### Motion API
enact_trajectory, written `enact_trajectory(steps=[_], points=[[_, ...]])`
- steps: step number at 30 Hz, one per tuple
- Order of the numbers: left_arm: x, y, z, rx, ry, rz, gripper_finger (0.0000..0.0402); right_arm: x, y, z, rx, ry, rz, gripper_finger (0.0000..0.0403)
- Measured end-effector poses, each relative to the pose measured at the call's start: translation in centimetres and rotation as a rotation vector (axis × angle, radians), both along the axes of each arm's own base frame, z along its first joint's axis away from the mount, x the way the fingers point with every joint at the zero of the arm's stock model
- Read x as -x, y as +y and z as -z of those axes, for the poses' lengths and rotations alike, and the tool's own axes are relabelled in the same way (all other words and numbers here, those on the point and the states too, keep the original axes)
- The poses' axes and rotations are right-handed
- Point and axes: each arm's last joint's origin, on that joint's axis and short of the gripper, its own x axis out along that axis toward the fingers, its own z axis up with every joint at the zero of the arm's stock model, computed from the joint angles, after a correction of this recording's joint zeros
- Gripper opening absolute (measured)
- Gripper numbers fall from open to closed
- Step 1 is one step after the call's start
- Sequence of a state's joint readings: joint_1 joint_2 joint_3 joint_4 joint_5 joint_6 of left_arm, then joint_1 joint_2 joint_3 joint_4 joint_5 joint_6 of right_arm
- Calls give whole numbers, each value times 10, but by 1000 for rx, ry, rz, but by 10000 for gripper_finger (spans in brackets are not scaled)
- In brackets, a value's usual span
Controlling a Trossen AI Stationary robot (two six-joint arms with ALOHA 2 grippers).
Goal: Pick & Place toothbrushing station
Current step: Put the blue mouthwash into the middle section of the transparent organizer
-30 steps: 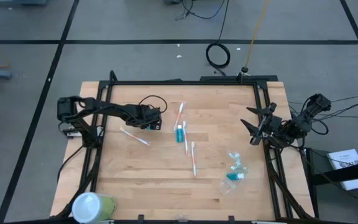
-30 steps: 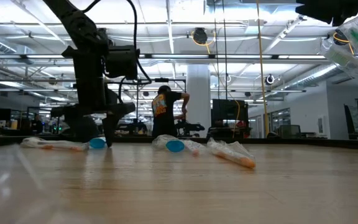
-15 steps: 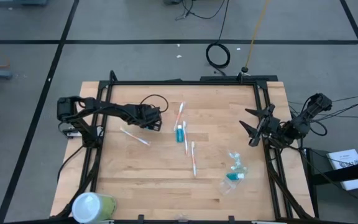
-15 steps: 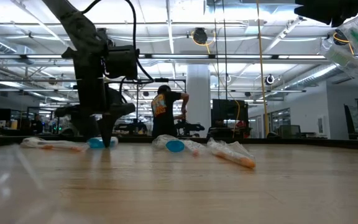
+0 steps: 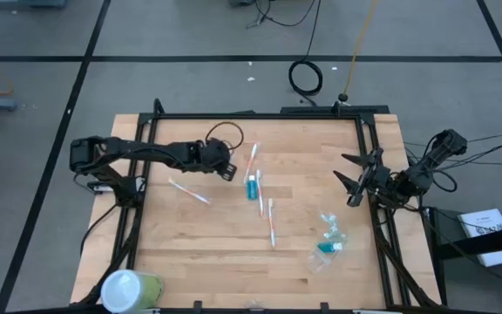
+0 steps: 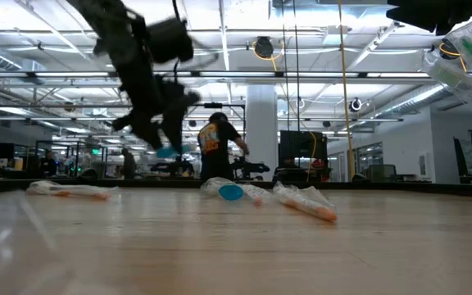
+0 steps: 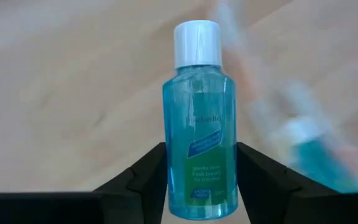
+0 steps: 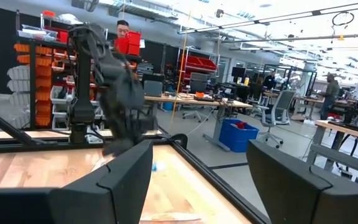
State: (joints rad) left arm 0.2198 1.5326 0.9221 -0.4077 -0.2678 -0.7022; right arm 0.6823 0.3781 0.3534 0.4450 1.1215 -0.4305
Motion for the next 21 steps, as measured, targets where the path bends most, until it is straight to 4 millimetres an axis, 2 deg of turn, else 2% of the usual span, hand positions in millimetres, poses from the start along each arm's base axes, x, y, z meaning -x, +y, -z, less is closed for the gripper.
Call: enact_trajectory(steps=[8, 11, 13, 16, 21], points=[[-31, -27, -73, -272, -379, 366, 182, -8, 5, -4, -16, -60, -57, 251], [-41, -43, -88, -399, -509, 544, 183, -16, 8, -3, -46, -84, -56, 251], [-46, -54, -95, -507, -566, 624, 183, -22, 9, -1, -62, -88, -45, 251], [-52, -65, -98, -676, -560, 675, 183, -33, 13, 2, -49, -65, -19, 251], [-63, -72, -90, -839, -508, 657, 183, -60, 22, -14, -79, -43, 9, 251]])
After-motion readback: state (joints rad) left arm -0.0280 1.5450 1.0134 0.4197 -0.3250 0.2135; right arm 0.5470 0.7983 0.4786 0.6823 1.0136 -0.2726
